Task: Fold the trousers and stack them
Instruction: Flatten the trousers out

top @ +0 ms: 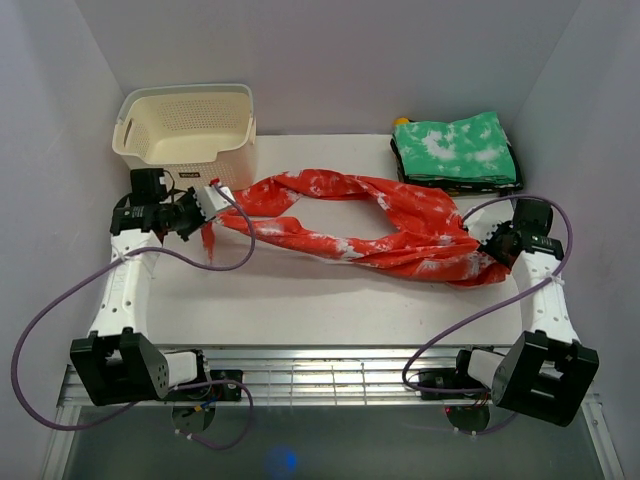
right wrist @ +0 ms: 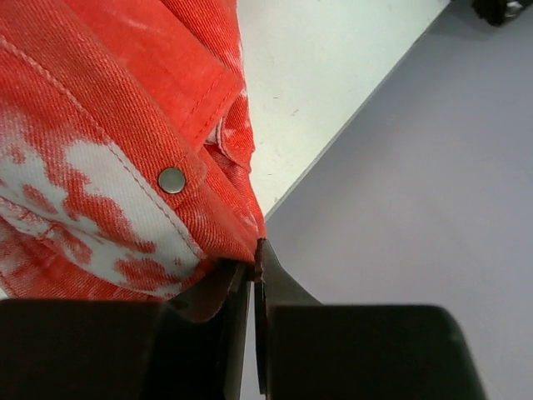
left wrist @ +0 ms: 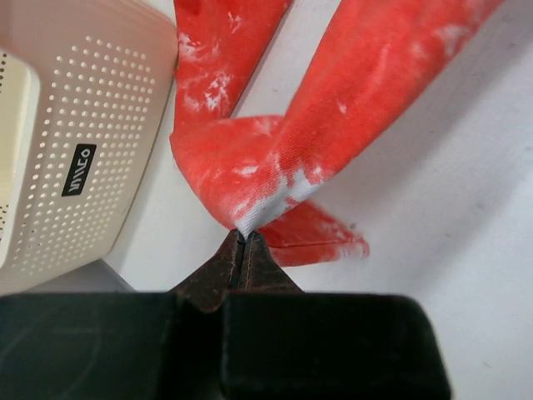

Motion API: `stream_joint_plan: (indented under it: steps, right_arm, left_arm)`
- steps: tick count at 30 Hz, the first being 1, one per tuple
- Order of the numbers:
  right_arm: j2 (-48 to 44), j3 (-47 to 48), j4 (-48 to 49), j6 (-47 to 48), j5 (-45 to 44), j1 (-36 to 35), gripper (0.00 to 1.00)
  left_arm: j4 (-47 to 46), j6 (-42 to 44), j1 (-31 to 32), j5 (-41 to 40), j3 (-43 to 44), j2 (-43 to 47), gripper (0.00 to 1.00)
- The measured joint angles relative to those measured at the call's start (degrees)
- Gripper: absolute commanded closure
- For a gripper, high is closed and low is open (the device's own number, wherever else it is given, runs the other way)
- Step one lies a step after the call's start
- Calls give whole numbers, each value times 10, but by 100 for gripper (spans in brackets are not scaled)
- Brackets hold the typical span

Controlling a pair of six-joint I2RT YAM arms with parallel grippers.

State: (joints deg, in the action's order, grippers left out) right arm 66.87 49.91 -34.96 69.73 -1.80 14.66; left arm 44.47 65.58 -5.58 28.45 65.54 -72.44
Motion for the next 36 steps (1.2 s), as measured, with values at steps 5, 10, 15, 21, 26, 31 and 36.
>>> stream_joint_plan:
  steps: [5, 10, 15, 21, 26, 31, 36]
  right_arm:
    - [-75, -23, 18, 28, 23, 27, 92]
    - [-112, -79, 67, 61, 32, 34, 92]
    - [-55, -88, 98, 77, 29, 36, 92]
    - [-40, -88, 109, 90, 24, 37, 92]
    - [-56, -102, 117, 101, 24, 37, 92]
    - [-73, -119, 121, 103, 23, 37, 92]
    - [-84, -133, 123, 103, 20, 37, 92]
  left_arm:
    - [149, 34, -7, 9, 69, 45, 100]
    - [258, 54, -7, 31, 109, 14, 100]
    - [309, 4, -9, 52, 277, -296, 78]
    - [280, -113, -32, 73, 402, -586, 40]
    - [228, -160, -72, 64, 405, -516, 12]
    - [183, -169, -123, 68, 266, -320, 11]
    - [168, -205, -132, 103, 89, -155, 12]
